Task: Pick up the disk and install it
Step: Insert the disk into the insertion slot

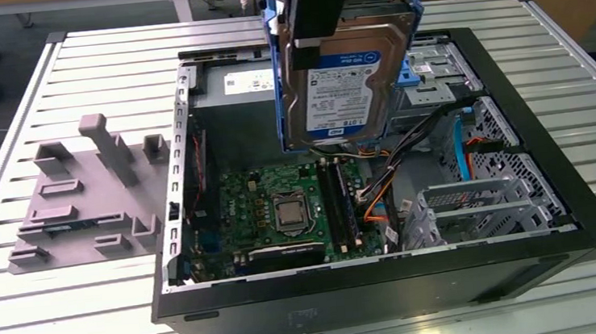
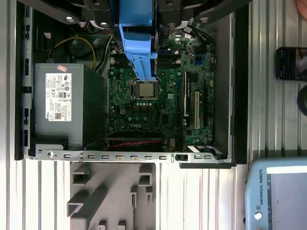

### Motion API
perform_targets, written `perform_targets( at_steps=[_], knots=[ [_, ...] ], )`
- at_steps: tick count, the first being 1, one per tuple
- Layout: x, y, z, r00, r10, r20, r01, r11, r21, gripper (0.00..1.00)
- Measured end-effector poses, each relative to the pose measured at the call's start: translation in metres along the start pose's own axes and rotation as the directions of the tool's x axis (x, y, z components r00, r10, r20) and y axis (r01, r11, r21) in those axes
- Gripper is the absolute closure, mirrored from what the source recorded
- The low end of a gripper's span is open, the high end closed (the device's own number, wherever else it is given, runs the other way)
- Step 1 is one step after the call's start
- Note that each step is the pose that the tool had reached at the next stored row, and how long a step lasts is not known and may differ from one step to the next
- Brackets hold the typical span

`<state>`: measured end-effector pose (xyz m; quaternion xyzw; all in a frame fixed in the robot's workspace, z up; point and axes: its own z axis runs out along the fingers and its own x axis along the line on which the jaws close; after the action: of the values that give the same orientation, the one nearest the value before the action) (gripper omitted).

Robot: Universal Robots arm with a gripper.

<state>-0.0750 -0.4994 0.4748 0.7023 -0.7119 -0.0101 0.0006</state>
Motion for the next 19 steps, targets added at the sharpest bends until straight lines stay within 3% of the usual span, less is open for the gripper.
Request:
perform_targets(
  at_steps=[6, 15, 19],
  knots=[
    [0.0082, -0.0001, 0.0001, 1.0000, 0.000, -0.0005, 0.000, 1.0000, 0.0000, 0.64],
    [0.0088, -0.0002, 0.0001, 1.0000, 0.000, -0.0006, 0.000, 1.0000, 0.0000, 0.64],
    [0.0095, -0.0088, 0.0001, 1.0000, 0.000, -0.0006, 0.000, 1.0000, 0.0001, 0.64]
  ],
)
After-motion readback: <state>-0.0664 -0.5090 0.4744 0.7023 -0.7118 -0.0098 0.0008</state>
